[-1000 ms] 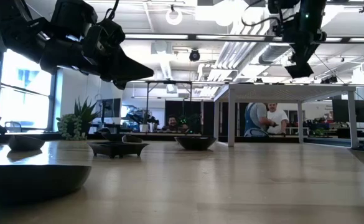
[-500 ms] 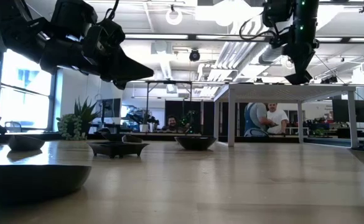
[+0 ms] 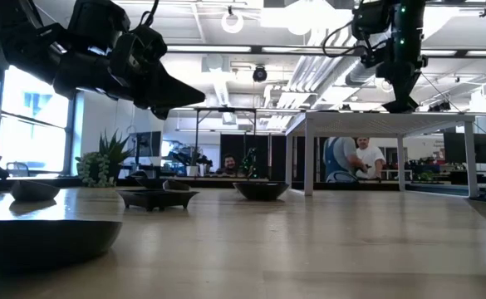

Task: Pick & Place Mini shaped plates
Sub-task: Stack the black square plate on top of the black square plate on the shelf

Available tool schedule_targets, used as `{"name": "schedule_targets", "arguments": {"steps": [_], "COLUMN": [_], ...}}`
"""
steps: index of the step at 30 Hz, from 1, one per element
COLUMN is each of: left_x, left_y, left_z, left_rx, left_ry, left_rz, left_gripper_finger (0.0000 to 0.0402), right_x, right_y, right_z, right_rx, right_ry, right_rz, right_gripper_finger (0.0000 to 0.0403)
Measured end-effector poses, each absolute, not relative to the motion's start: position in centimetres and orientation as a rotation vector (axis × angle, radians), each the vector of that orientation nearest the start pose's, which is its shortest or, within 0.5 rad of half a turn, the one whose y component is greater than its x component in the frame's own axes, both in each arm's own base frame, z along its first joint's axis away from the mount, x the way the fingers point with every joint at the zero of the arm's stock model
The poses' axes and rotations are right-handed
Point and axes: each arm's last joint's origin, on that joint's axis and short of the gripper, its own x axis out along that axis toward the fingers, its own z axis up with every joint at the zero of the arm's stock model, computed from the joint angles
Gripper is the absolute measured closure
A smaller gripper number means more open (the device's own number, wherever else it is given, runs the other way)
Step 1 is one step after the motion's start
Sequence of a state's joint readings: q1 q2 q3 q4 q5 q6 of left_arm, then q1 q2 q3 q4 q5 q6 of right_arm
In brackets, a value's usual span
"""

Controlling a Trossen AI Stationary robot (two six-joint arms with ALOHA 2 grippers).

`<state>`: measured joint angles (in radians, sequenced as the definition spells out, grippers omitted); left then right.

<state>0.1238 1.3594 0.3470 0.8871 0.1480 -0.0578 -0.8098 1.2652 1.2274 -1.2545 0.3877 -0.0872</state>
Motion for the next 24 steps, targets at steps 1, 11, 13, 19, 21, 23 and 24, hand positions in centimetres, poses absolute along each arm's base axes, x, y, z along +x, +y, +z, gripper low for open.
{"name": "schedule_targets", "arguments": {"steps": [1, 11, 13, 19, 21, 23, 24], "left_x": [24.0, 24.0, 24.0, 24.0, 24.0, 24.0, 24.0], "left_y": [2.6, 2.5, 2.5, 2.5, 2.5, 2.5, 2.5], "left_z": [17.4, 17.4, 17.4, 17.4, 17.4, 17.4, 17.4], "left_rx": [-0.075, -0.077, -0.077, -0.077, -0.077, -0.077, -0.078], "left_ry": [0.125, 0.125, 0.125, 0.125, 0.125, 0.125, 0.125], "left_rz": [-0.021, -0.021, -0.021, -0.021, -0.022, -0.022, -0.022], "left_gripper_finger": [0.0401, 0.0401, 0.0401, 0.0401, 0.0401, 0.0401, 0.0401], "right_x": [13.9, 13.6, 13.6, 13.9, 14.1, 14.2, 14.2], "right_y": [-16.3, -16.6, -16.6, -17.0, -17.1, -17.3, -17.3], "right_z": [31.5, 31.5, 31.5, 31.0, 30.8, 30.6, 30.6], "right_rx": [0.227, 0.27, 0.274, 0.274, 0.279, 0.269, 0.265], "right_ry": [1.37, 1.353, 1.351, 1.377, 1.387, 1.402, 1.405], "right_rz": [-0.955, -0.941, -0.935, -0.939, -0.935, -0.948, -0.955], "right_gripper_finger": [0.0392, 0.0392, 0.0392, 0.0392, 0.0392, 0.0392, 0.0392]}}
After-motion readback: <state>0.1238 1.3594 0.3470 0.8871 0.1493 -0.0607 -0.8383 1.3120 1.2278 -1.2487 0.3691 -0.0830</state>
